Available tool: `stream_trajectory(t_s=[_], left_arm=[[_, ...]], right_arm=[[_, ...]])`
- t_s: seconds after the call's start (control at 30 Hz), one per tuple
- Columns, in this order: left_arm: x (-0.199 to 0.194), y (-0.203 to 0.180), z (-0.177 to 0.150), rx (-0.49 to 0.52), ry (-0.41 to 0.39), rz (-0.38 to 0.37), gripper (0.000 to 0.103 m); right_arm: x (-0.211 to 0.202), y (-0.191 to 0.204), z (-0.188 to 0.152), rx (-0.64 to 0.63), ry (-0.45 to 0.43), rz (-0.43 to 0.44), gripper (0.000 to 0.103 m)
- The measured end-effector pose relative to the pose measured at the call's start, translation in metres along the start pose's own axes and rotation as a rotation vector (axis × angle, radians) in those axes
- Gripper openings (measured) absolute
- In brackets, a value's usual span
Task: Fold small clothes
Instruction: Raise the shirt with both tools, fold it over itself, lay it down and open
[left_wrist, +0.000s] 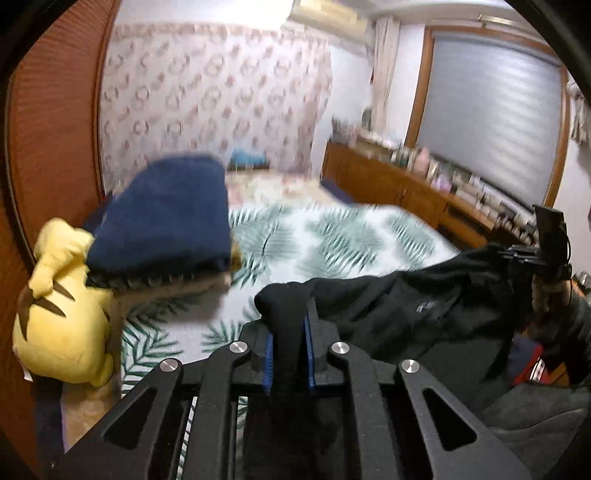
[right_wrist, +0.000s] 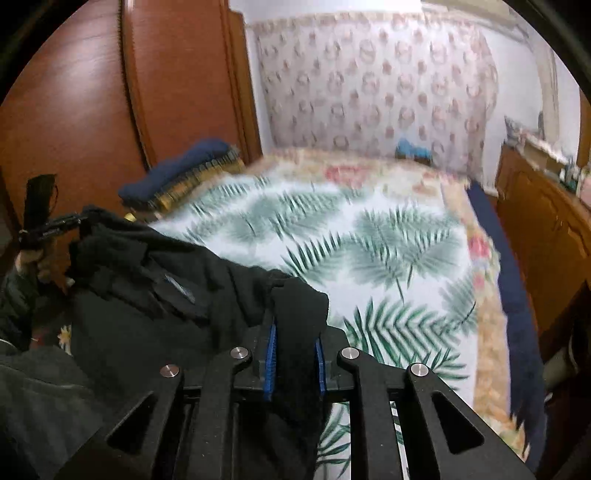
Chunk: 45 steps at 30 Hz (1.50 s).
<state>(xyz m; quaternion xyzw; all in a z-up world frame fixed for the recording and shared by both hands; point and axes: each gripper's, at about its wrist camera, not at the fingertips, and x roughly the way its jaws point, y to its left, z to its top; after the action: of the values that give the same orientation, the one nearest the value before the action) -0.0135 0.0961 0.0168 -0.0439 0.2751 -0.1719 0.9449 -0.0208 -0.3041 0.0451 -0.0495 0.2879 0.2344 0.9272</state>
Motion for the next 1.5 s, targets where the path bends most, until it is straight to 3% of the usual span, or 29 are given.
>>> stream_trajectory(t_s=[0.27,0.57,0.77,1.03,1.27,1.5], left_arm=[[-0.070,-0.026,0.029,0.022,-0.181,-0.011,0.013],[-0.135,-0.052,0.059,0.062,-0.290,-0.041,0.013],[-0.160,-0.059,0.089,0.133,-0.369,0.019,0.013],[-0.191,-0.055,0.142,0.151,-0.492,0.016,0.013],[-0.201,-0.063,0.173,0.207,-0.575,0.076,0.013],[-0.165,-0.064,0.188,0.230,-0.551,0.091,0.013]], right_arm=[[-0.079,0.030,0.037,-0.061,-0.139,0.052,0.016],[-0.146,0.044,0.060,-0.064,-0.230,0.089,0.015],[-0.179,0.054,0.065,-0.063,-0.281,0.037,0.015],[-0.236,0.068,0.086,-0.133,-0.419,-0.034,0.015],[-0.254,0.072,0.097,-0.152,-0.493,-0.119,0.015],[-0.234,0.085,0.089,-0.141,-0.468,-0.200,0.015]])
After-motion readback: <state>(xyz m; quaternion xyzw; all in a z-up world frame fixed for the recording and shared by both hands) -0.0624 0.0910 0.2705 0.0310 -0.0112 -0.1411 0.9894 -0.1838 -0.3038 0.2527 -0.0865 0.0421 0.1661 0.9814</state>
